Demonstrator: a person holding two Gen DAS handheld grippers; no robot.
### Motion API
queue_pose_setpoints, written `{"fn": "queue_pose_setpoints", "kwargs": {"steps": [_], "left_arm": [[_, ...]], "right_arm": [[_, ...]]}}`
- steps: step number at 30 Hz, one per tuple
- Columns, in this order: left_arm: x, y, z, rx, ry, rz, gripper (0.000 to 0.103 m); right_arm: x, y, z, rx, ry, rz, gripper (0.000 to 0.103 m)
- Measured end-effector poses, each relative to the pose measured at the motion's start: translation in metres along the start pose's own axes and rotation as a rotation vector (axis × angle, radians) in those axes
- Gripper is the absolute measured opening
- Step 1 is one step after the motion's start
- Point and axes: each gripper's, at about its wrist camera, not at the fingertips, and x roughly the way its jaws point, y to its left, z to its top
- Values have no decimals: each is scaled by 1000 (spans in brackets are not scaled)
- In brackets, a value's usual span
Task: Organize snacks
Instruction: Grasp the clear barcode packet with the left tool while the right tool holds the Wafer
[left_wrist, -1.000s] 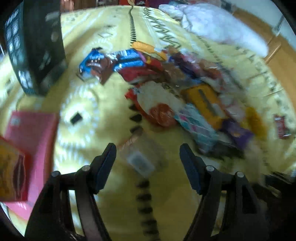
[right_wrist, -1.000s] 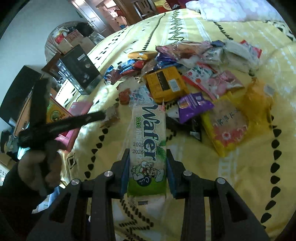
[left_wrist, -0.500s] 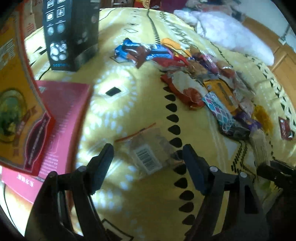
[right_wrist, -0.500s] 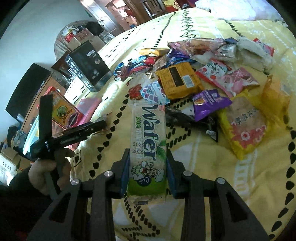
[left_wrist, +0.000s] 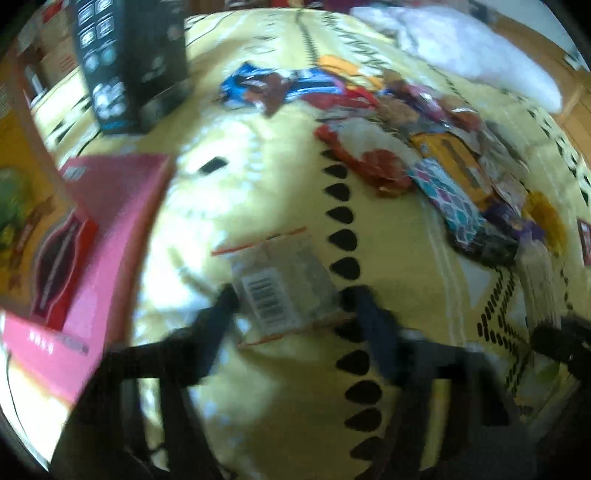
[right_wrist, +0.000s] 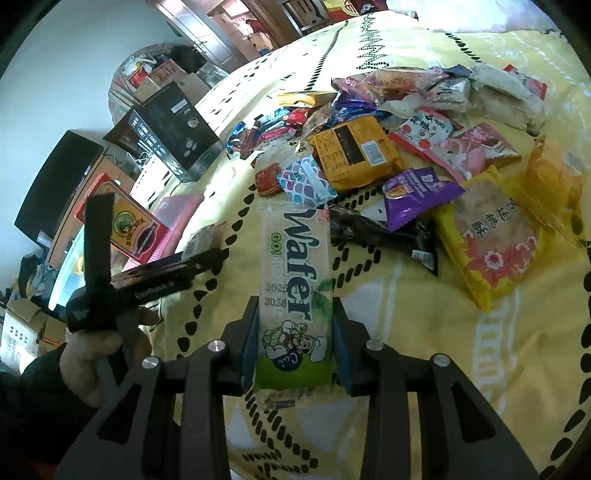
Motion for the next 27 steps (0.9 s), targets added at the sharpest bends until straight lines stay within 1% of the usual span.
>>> {"fn": "queue_pose_setpoints", "kwargs": {"steps": [3,6,9,10,11,12,13,14,15,16,18,19,20,22,24,25,26,27], "left_arm": [[-3,0,-1,30,-25,-1,56],[-5,4,-1,37,-25,-43,53],[-8,3,4,69,-27,-105,51],[-5,-2,6,91,-16,-165,51],[-4,-3,7,115,-6,-186,51],[-3,-6,5,148,-7,-158,51],[-1,-8,3,174,-9,-113,54],[-1,-7,3,168,-11,-87,54],[-3,-5,2,147,-17,-62,59],[-6,-5,1,116,-27,-50,68],[-12,-5,-1,84,-57,-34,71],[-15,-5,1,51,-67,-16,72],[-15,-4,1,13,-70,-15,72],[-12,-3,3,-37,-66,-1,79],[-3,-4,5,-53,-54,60,80],[0,-2,4,-54,-42,72,79],[3,0,5,-54,-30,83,78],[5,0,6,-56,-29,91,72]], "right_arm": [[0,0,-1,9,-3,0,39],[1,-1,-1,10,1,-1,39],[1,0,-3,14,1,0,39],[1,0,-3,14,2,1,39],[2,0,-3,14,3,1,39],[3,-1,-3,17,5,0,39],[3,-1,-3,21,5,0,39],[4,-2,-3,26,5,1,41],[4,-2,-3,29,3,0,42],[3,-2,-3,29,1,2,42],[4,-3,-3,30,0,3,42],[4,-3,-2,30,1,5,42],[5,-3,-2,30,2,6,42],[5,-2,-2,26,3,8,42],[8,-1,-2,14,13,-6,42],[11,-2,-2,9,29,-17,42],[16,-2,-2,4,50,-23,44],[19,0,-2,-5,58,-32,45]]}}
